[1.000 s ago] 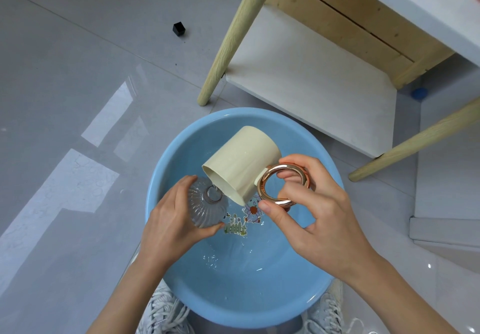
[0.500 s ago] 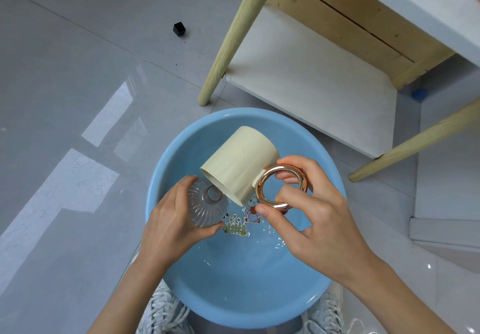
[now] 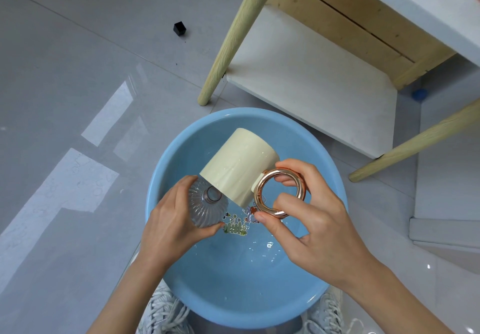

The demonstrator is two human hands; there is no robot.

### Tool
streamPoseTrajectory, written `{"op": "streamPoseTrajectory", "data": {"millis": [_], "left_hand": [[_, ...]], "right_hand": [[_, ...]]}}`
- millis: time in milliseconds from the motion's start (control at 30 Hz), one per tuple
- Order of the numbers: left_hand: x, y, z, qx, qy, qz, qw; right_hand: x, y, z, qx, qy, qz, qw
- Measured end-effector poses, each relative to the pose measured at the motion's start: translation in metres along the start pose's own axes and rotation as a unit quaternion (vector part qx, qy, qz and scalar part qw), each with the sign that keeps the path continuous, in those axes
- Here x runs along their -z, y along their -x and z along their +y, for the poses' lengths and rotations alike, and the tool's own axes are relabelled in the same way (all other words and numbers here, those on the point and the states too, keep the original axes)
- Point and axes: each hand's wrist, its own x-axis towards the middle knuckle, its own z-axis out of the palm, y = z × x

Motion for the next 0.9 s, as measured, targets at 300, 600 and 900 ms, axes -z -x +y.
{"op": "streamPoseTrajectory", "data": {"millis": [300, 600, 900], "left_hand": [[0.0, 0.0, 0.0, -0.005, -0.004, -0.002, 1.0], [0.001, 0.0, 0.001, 0.003, -0.014, -0.004, 1.0], [-0.002, 0.0, -0.003, 0.003, -0.023, -0.013, 1.0]], "right_hand": [[0.001, 0.002, -0.002, 0.016, 0.003, 0.002, 1.0], [0.001, 0.004, 0.007, 0.021, 0.006, 0.013, 1.0], [-0.024, 0.009, 0.054, -0.238, -0.13, 0.04, 0.962]]}}
